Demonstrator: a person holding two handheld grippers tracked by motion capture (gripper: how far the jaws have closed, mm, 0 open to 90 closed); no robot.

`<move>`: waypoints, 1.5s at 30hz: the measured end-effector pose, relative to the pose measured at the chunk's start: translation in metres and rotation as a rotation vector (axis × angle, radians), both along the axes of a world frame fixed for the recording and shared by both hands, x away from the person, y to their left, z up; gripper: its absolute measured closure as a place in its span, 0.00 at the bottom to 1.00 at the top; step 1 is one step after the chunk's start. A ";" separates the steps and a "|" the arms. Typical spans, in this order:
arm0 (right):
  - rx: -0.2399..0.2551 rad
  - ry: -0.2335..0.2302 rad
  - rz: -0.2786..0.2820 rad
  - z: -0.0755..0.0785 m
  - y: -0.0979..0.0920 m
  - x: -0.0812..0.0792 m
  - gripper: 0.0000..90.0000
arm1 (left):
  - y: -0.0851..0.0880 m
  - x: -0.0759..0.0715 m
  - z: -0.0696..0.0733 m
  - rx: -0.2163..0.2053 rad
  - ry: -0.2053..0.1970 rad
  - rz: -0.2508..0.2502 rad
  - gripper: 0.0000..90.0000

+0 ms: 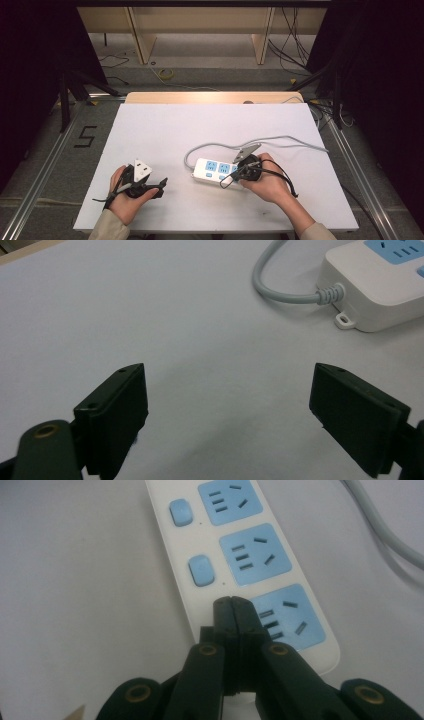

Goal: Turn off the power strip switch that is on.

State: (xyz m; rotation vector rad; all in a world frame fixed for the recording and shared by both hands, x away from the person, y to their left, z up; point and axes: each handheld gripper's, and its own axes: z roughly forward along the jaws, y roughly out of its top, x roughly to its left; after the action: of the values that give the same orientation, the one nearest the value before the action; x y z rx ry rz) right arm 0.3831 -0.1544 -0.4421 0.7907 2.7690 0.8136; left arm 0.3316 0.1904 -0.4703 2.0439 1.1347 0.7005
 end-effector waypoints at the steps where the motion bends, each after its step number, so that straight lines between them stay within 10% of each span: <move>1: -0.002 -0.003 0.002 0.000 -0.001 0.000 1.00 | 0.000 0.000 0.000 0.001 0.000 -0.001 0.17; 16: 0.006 -0.025 -0.005 0.003 -0.008 0.000 0.98 | 0.000 -0.001 -0.001 -0.002 0.005 -0.001 0.17; 45: 0.119 -0.064 -0.189 0.004 -0.063 -0.003 0.75 | -0.001 -0.002 -0.004 0.014 0.023 -0.016 0.17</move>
State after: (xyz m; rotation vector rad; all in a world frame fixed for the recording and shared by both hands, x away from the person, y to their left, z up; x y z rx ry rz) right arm 0.3800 -0.2176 -0.4382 1.0103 2.5618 0.9547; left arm 0.3294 0.1891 -0.4743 2.0752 1.1290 0.6800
